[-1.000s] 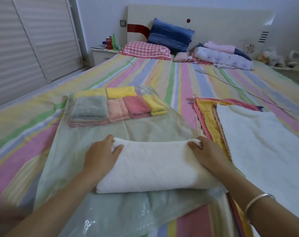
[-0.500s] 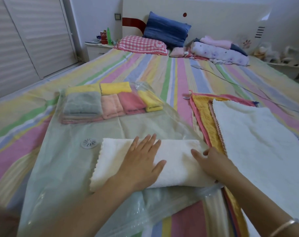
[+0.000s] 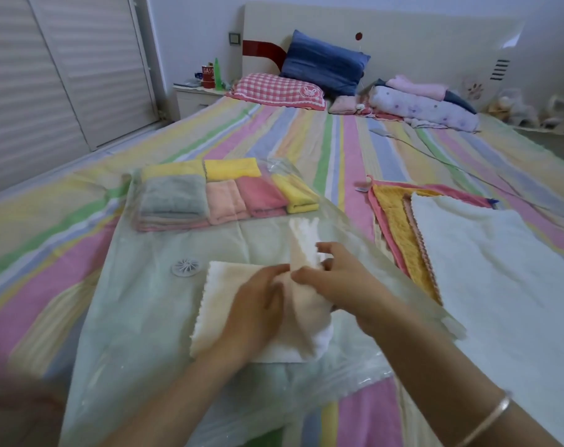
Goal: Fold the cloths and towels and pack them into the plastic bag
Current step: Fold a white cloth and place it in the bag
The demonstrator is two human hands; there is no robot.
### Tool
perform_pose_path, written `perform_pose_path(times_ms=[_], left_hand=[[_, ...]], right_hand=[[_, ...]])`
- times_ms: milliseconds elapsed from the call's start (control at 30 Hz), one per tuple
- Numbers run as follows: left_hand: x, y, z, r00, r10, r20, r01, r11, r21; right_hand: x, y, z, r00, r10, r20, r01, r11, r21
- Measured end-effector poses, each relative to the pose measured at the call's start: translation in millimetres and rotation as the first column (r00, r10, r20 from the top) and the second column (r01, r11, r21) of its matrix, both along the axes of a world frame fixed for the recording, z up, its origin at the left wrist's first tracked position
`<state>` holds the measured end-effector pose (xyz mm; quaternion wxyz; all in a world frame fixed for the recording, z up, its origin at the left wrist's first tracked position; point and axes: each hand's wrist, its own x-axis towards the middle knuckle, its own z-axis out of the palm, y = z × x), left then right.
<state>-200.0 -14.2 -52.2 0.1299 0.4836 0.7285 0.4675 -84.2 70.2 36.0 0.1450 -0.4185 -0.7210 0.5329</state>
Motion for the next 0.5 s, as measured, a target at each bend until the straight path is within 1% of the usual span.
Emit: perform_pose_path(times_ms=[33, 67, 100, 133, 167, 233, 300, 367, 400, 433, 500], left_hand=[[-11.3, -7.5, 5.5, 0.985, 0.095, 0.143, -0.108, 0.991, 0.080], [-22.6, -14.4, 13.0, 0.944, 0.181, 0.276, -0.211, 0.974, 0.083], [-33.4, -22.2, 19.3, 0.885, 0.241, 0.398, -0.278, 0.960, 0.036], [-43.5, -29.9, 24.0, 0.819, 0.278, 0.502, -0.303, 0.952, -0.035], [-50.6, -37.2, 29.8, 0.747, 0.299, 0.594, -0.294, 0.950, -0.108], [-59.2, -47.4, 36.6, 0.633, 0.295, 0.716, -0.214, 0.955, -0.205], [-62.1, -53.7, 37.8, 0.610, 0.316, 0.727, -0.156, 0.947, -0.281], [-64.5, -55.5, 33.7, 0.647, 0.371, 0.666, -0.165, 0.921, -0.353], [-64.9, -55.0, 30.7, 0.680, 0.372, 0.632, -0.173, 0.919, -0.355], [-64.3, -54.0, 27.8, 0.718, 0.343, 0.606, -0.171, 0.930, -0.325], [-61.2, -52.5, 22.4, 0.761, 0.266, 0.591, -0.156, 0.960, -0.231]], right_hand=[[-11.4, -7.8, -2.7, 0.998, 0.032, 0.049, -0.036, 0.996, 0.078], [-22.6, -15.2, -6.9, 0.993, 0.064, 0.097, -0.076, 0.989, 0.130], [-32.7, -23.0, -10.7, 0.986, 0.093, 0.136, -0.113, 0.982, 0.149], [-41.7, -30.4, -15.3, 0.980, 0.116, 0.163, -0.141, 0.978, 0.154], [-50.1, -37.7, -19.7, 0.974, 0.129, 0.188, -0.161, 0.973, 0.163], [-62.7, -49.4, -28.8, 0.965, 0.138, 0.222, -0.186, 0.959, 0.212], [-69.5, -58.6, -36.4, 0.966, 0.157, 0.207, -0.207, 0.947, 0.246], [-69.9, -64.5, -40.9, 0.966, 0.211, 0.148, -0.241, 0.944, 0.226], [-68.0, -64.7, -40.9, 0.967, 0.231, 0.110, -0.248, 0.950, 0.188], [-64.7, -62.3, -39.9, 0.972, 0.230, 0.056, -0.236, 0.963, 0.130], [-54.6, -53.9, -37.0, 0.985, 0.160, -0.070, -0.157, 0.987, 0.042]])
